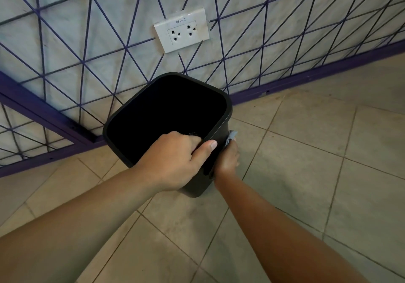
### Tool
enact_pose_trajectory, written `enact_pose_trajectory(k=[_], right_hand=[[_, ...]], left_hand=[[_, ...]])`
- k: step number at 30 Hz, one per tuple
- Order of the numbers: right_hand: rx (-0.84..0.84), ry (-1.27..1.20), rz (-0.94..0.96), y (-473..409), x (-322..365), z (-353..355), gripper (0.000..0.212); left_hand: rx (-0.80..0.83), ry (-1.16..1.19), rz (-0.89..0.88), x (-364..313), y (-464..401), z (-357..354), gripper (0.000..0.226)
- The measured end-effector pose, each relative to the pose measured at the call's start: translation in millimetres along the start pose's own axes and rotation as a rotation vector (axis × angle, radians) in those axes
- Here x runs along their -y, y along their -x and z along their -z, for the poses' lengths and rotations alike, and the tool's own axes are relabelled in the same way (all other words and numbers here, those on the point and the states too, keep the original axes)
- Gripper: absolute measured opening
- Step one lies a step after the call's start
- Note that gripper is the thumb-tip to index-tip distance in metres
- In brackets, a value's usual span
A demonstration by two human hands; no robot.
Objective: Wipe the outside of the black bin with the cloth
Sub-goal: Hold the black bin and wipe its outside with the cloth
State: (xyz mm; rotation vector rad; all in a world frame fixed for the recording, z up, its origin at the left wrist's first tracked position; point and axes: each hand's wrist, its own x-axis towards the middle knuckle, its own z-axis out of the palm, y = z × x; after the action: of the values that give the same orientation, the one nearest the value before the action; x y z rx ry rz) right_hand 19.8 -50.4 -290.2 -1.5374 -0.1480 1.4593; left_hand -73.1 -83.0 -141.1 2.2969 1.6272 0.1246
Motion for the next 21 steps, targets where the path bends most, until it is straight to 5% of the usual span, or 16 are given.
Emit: enact_pose_trajectory(k=[4, 12, 15, 18, 21], right_hand=[[0.008, 0.017, 0.046, -1.6, -7.1, 5.4, 0.061], [0.067, 0.294, 0.175, -5.0, -5.0, 16.4, 0.073], [0.068, 0.204, 0.126, -3.4, -5.6, 23.4, 0.086], [0.092, 0.094, 0.108, -2.1, -11.4, 28.2, 0.064], [0.023, 0.11, 0.075, 2.3, -15.1, 22.8, 0.086]], left_hand=[[-0.096, -0.274, -0.044, -7.6, 9.7, 3.4, 0.054], [-0.044, -0.342, -0.081, -0.2, 42.9, 0.6, 0.045], [-0.107, -0.359, -0.148, 6.2, 47.0, -1.5, 0.048], [-0.179, -0.337, -0.224, 12.6, 45.3, -5.9, 0.047], [-0.262, -0.32, -0.234, 16.0, 42.6, -10.0, 0.046]])
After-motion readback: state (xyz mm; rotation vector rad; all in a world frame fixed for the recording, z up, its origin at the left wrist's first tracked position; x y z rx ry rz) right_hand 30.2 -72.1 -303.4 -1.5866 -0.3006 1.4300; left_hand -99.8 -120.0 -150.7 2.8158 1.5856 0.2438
